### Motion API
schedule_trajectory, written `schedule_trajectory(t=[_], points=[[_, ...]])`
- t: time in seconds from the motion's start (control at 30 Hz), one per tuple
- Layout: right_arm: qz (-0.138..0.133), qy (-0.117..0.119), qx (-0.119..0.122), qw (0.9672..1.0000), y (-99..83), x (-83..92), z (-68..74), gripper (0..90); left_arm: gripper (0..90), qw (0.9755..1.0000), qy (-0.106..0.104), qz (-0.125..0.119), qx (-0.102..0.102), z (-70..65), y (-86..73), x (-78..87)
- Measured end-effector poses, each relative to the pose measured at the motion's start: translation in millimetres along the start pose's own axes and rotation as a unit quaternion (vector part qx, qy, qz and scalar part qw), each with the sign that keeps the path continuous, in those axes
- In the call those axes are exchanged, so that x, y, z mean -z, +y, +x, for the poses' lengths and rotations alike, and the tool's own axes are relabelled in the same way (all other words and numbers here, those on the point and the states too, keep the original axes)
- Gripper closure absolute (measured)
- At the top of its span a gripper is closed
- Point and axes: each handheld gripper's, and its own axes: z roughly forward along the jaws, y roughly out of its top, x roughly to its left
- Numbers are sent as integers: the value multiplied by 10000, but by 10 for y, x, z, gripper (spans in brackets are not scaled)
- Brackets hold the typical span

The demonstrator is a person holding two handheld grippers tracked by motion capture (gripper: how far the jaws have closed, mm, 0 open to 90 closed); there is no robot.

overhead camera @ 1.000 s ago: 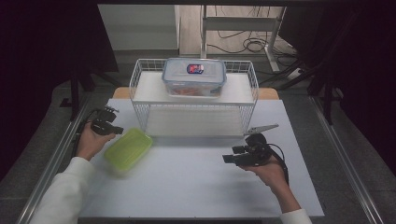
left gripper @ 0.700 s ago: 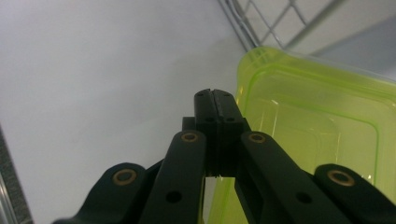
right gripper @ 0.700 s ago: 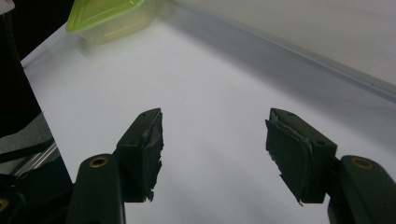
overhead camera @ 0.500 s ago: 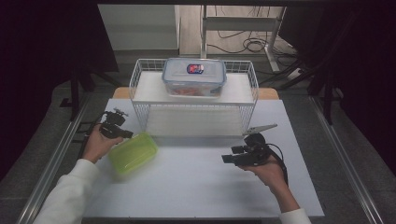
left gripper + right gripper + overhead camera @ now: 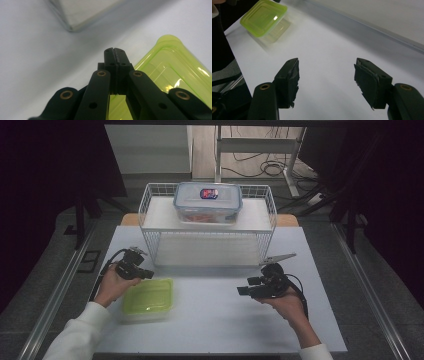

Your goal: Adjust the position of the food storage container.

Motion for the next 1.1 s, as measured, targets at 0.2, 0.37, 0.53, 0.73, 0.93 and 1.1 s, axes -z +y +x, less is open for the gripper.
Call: schedule_trajectory(t=[0.2,0.37,0.53,0.73,0.93,1.1], points=[[7,-6,-37,10000,-18,8,-12,363,900,9987,320,-193,336,161,-297,375],[-1,0,-59,10000,-18,20,0,364,900,9962,454,-143,735,333,-637,523],[10,-11,-37,10000,-10,13,7,364,900,9944,398,-128,972,388,-922,506],[14,-40,-54,10000,-10,7,7,360,900,9953,170,-3,956,309,-1017,398],[-1,-53,-59,10000,-16,22,3,359,900,9963,-23,-11,857,152,-927,304],[-27,-52,-64,10000,-19,30,1,359,900,9969,-141,-22,772,25,-822,228]])
